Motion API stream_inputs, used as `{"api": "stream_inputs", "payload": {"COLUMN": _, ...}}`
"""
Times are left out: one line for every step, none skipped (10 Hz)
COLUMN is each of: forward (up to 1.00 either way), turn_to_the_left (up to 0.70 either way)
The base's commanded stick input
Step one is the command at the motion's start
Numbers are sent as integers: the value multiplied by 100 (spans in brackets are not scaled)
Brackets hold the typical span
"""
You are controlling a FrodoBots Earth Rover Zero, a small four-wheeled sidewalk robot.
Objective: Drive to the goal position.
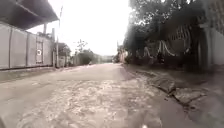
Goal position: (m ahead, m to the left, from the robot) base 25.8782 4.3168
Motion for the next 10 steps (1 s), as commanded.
{"api": "stream_inputs", "payload": {"forward": 85, "turn_to_the_left": 5}}
{"api": "stream_inputs", "payload": {"forward": 85, "turn_to_the_left": -26}}
{"api": "stream_inputs", "payload": {"forward": 85, "turn_to_the_left": -28}}
{"api": "stream_inputs", "payload": {"forward": 85, "turn_to_the_left": -8}}
{"api": "stream_inputs", "payload": {"forward": 85, "turn_to_the_left": 0}}
{"api": "stream_inputs", "payload": {"forward": 85, "turn_to_the_left": 0}}
{"api": "stream_inputs", "payload": {"forward": 85, "turn_to_the_left": 0}}
{"api": "stream_inputs", "payload": {"forward": 85, "turn_to_the_left": 0}}
{"api": "stream_inputs", "payload": {"forward": 85, "turn_to_the_left": 0}}
{"api": "stream_inputs", "payload": {"forward": 85, "turn_to_the_left": 0}}
